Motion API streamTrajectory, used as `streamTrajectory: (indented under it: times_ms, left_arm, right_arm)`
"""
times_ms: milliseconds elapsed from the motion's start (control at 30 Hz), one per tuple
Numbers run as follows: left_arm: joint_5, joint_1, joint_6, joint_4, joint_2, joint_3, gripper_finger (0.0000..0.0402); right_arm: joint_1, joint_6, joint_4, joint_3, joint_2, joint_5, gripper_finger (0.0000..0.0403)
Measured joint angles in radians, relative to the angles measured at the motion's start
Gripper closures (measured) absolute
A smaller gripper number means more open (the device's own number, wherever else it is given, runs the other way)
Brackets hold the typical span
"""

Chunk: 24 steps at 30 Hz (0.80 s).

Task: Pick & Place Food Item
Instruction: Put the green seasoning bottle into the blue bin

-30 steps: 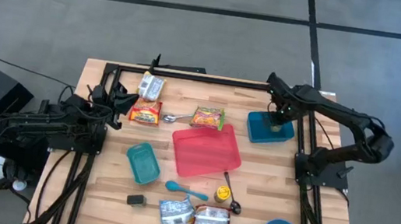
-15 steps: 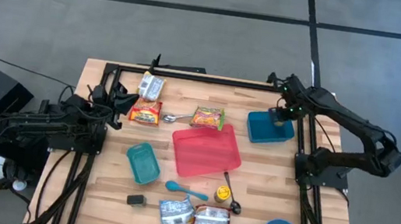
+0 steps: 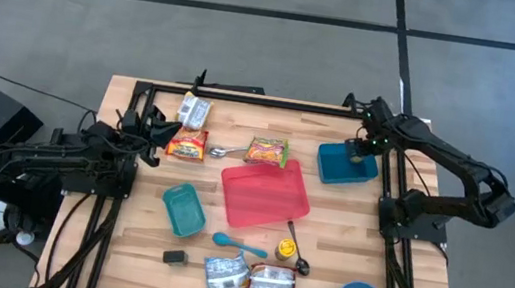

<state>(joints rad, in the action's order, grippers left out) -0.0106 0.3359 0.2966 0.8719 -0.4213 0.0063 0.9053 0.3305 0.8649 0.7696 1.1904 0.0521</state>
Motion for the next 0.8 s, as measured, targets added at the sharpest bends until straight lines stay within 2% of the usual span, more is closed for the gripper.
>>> streamTrajectory:
  times_ms: [600, 800]
  left_arm:
    - [0.000, 0.000, 0.000, 0.000, 0.000, 0.000, 0.0389]
    - [0.000, 0.000, 0.000, 0.000, 0.000, 0.000, 0.0389]
  right_arm:
    - [-0.040, 0.003, 0.017, -0.009, 0.026, 0.059, 0.0201]
    - [-0.040, 0.003, 0.016, -0.010, 0.026, 0.061, 0.0181]
